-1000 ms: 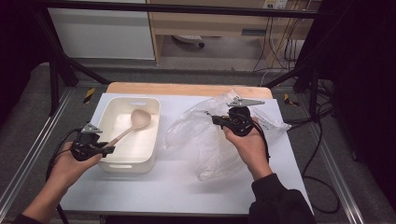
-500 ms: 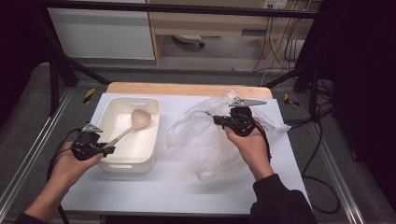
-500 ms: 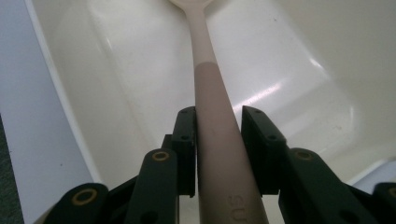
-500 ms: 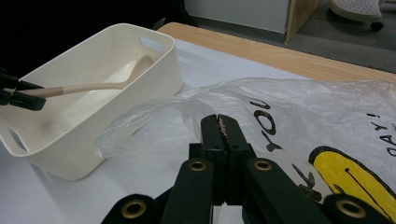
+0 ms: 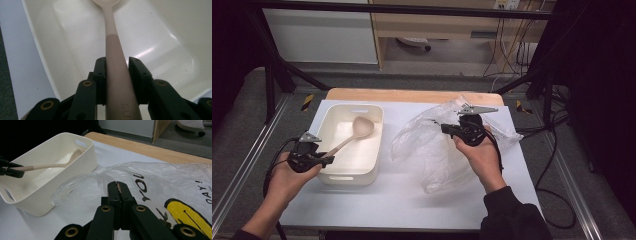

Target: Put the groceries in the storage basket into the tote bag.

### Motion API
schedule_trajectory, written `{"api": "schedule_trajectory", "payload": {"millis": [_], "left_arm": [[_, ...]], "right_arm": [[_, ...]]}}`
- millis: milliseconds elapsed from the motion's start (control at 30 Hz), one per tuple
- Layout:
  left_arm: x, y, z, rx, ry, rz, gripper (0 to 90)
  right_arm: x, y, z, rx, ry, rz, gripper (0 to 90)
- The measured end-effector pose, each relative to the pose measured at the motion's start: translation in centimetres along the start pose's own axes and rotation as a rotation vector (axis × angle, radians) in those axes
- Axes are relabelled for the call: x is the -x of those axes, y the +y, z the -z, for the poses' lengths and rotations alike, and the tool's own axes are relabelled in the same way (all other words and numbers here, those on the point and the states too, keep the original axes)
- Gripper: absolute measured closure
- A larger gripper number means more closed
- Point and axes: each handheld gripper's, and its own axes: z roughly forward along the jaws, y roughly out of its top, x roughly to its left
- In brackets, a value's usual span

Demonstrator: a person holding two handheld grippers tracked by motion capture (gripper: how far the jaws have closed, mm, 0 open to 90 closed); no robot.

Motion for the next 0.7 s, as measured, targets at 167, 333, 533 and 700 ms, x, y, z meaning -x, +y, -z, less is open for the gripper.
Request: {"api": "schedule_trajectory", "payload": {"millis": [167, 333, 533, 700], "left_arm": [[-0.2, 0.2, 0.8, 0.049, 0.014, 0.002, 68.7], [-0.1, 0.8, 2.6, 0.1, 0.007, -0.009, 68.7], [0.6, 1.2, 4.7, 0.158, -0.015, -0.028, 68.7], [1.7, 1.1, 5.9, 0.183, -0.046, -0.051, 68.7]], "right_arm": [[0.1, 0.1, 0.1, -0.002, -0.002, -0.002, 90.0], [0.1, 0.1, 0.1, -0.003, -0.002, -0.003, 90.0], [0.2, 0.1, 0.2, -0.007, 0.001, -0.002, 90.0], [0.5, 0.1, 0.2, -0.006, 0.005, -0.006, 90.0]]}}
